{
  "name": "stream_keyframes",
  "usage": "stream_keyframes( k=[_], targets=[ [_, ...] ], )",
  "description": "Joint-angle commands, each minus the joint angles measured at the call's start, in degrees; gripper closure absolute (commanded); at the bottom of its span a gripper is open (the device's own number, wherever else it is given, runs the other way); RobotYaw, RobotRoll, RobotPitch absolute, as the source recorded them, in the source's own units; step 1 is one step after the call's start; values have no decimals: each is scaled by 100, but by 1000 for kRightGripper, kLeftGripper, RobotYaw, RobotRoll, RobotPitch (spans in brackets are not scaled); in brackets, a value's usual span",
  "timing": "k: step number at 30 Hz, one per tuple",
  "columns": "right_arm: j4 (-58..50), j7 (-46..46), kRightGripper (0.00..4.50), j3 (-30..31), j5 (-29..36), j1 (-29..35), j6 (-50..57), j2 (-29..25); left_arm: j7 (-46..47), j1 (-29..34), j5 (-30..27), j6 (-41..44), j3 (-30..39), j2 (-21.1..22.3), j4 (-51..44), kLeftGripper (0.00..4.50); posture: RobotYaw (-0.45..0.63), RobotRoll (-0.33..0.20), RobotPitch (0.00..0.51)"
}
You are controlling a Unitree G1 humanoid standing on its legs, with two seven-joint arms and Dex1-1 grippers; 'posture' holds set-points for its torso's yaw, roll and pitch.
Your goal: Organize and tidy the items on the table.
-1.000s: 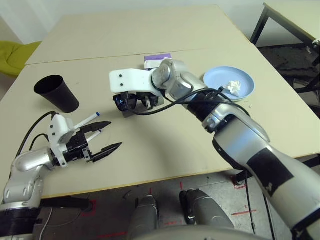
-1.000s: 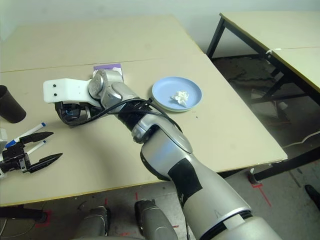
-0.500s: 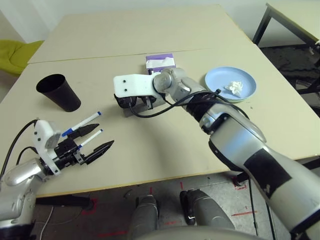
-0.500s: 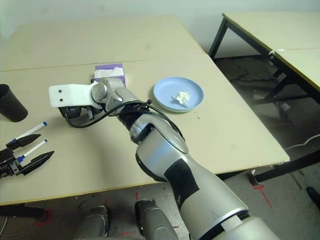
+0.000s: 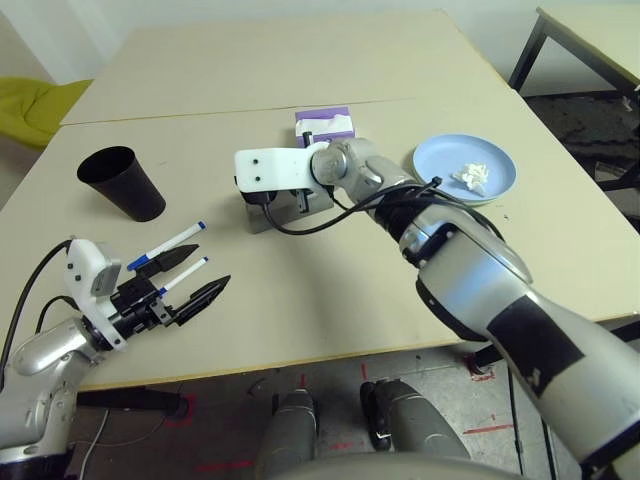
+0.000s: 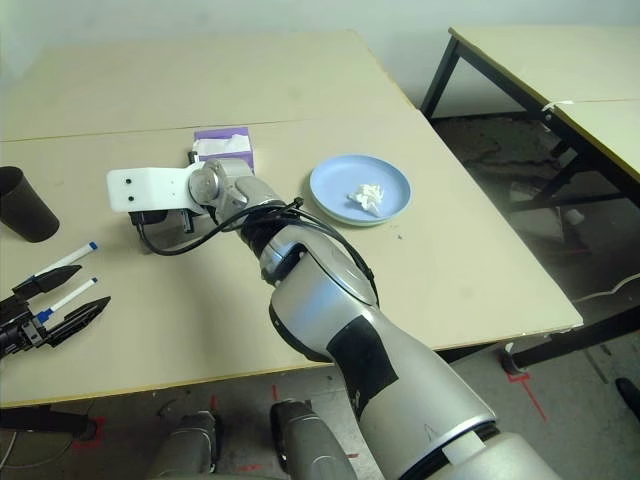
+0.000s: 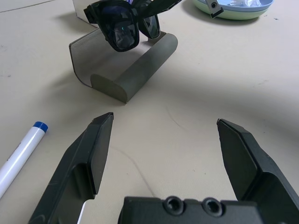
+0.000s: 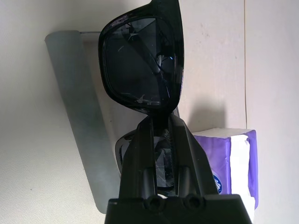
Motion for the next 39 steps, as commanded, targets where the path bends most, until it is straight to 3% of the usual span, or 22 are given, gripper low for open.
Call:
stream_keyframes(
  k=[1,24,38,39],
  targets=[
    [51,11,4341,-118,-27,15,-24,229,24,21,-6,79,64,18,-99,0,-31,0,163],
    [347,-535,4341,-117,-241,316,-220,403,305,270,-35,110,190,-130,-364,0,14,0,184],
    [367,-122,4341,-129,-457,330,-50,295,284,161,-25,121,119,-124,-342,0,-13,0,176],
    [359,-124,3602,-141,-451,321,-39,294,280,140,-20,120,109,-126,-331,0,-13,0,176]
  ],
)
